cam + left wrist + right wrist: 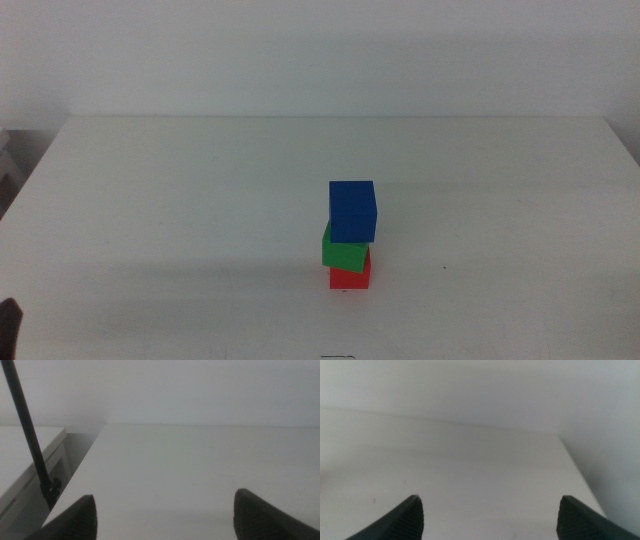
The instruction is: Stack red cubes first, then green, then blue cubes in a specific spot.
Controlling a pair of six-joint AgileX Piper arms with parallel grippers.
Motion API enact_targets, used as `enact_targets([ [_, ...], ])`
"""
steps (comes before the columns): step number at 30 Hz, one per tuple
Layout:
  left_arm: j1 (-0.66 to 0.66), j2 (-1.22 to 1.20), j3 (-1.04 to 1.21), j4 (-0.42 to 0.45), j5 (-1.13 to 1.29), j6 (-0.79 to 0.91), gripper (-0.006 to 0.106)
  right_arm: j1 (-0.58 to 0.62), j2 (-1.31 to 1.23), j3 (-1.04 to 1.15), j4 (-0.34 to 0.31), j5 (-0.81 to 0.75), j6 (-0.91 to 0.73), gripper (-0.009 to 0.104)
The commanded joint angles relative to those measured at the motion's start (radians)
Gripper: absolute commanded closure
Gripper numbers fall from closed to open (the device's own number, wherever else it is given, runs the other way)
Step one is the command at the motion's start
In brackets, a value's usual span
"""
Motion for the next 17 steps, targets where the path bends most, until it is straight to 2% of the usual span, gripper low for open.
enact_targets([
  [1, -0.007, -0.028, -0.006, -0.009, -0.088, -0.012, 0.007, -0.008, -0.013, 0.018, -0.018, -0.088, -0.011, 0.026],
  [4, -0.007, -0.035, 0.027, -0.006, -0.131, -0.012, 0.007, -0.008, -0.036, 0.040, -0.018, -0.053, -0.011, 0.026],
  [17, -0.007, -0.038, 0.108, -0.001, -0.195, -0.012, 0.007, -0.008, -0.035, 0.040, -0.018, -0.088, -0.011, 0.026],
])
